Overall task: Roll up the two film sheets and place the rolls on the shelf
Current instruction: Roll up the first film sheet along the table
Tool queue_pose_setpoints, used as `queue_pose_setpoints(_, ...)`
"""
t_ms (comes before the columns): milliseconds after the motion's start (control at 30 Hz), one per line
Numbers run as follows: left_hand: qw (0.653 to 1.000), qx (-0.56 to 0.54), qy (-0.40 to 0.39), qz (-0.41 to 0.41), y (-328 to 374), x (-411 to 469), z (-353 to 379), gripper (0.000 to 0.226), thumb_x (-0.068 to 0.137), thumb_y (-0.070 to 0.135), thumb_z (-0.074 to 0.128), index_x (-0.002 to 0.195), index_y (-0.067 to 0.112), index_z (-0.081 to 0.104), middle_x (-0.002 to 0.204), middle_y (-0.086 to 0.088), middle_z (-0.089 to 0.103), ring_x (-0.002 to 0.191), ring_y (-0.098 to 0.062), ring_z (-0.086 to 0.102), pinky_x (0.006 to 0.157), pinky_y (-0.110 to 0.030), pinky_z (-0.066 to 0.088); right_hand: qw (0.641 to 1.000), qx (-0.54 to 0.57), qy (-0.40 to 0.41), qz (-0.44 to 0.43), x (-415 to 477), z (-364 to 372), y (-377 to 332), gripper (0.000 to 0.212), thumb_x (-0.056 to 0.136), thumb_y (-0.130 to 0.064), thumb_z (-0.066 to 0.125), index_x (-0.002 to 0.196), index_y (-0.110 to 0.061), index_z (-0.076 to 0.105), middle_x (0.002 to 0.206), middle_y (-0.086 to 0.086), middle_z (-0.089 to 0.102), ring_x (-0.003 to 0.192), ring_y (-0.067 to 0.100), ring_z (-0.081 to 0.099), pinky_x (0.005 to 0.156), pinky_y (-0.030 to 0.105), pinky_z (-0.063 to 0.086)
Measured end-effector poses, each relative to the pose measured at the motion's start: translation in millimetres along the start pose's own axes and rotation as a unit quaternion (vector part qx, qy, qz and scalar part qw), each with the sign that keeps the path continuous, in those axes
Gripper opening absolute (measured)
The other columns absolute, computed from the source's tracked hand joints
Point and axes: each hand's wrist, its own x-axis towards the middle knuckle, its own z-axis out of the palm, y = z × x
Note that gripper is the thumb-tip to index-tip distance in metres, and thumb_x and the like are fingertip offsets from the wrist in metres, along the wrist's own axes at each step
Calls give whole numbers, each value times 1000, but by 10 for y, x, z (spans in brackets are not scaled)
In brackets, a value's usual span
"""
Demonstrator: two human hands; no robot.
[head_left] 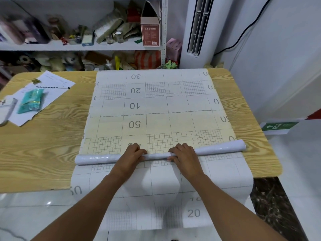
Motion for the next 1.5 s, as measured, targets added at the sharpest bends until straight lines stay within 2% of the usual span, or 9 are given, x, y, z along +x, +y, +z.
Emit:
queue_pose_setpoints(67,999,45,12,3,9,4,-27,23,85,24,56,104,12,62,90,-4,54,84,-12,38,71,-25,38,1000,-6,6,5,14,-9,-22,9,81,-21,64,83,-13,68,80,2,63,74,24,56,65,34,40)
queue_pose_setpoints(200,988,152,-13,-16,42,8,-51,50,61,22,83,106,15,61,91,-4,65,80,-26,58,64,-38,48,1000,-19,3,15,31,-9,-55,6,83,-16,65,84,-11,69,85,5,62,77,26,55,67,37,41)
queue_pose_setpoints(433,987,162,-11,6,20,30,-102,33,63,16,82,90,20,62,78,2,63,70,-22,57,55,-32,43,998,-56,-10,25,99,-24,-97,7,83,-17,68,78,-13,68,86,2,59,77,24,53,68,35,39)
queue_pose_setpoints(567,992,128,1,-1,-32,-29,-85,24,72,14,75,91,19,63,79,2,63,72,-23,55,57,-31,37,997,-59,-44,6,99,-11,-106,18,94,-22,51,99,-13,66,104,4,57,95,26,48,80,34,35)
queue_pose_setpoints(667,992,126,14,3,-54,-26,-96,11,80,17,65,91,18,65,78,0,63,71,-23,55,56,-30,35,999,-33,-41,-2,72,-37,-122,31,87,-34,61,110,-15,62,106,5,58,97,25,50,82,36,38)
queue_pose_setpoints(833,991,136,-9,14,-50,-8,-140,36,86,34,35,91,17,66,76,0,63,69,-23,56,54,-30,35,999,25,-44,9,52,-103,-124,25,84,-21,65,106,-9,61,104,6,60,94,26,53,79,32,36)
queue_pose_setpoints(967,993,113,-15,-12,-40,-22,-148,22,88,23,49,105,17,62,88,-5,63,77,-29,57,61,-33,38,998,32,-48,19,78,-107,-140,18,88,-18,61,102,-6,64,104,7,59,89,24,54,74,29,36)
queue_pose_setpoints(1133,994,67,-48,-76,49,3,-207,54,79,22,70,128,18,48,120,-11,47,91,-26,55,75,-33,47,999,7,-39,29,93,-48,-122,10,83,-4,65,92,-7,69,104,7,57,87,27,53,70,31,41)
queue_pose_setpoints(1500,989,146,-25,23,2,10,-198,30,58,13,85,84,14,68,68,-2,61,64,-26,56,55,-32,44,998,-34,-21,41,95,5,-117,16,72,-10,78,84,-17,69,85,-1,62,78,21,54,66,28,39)
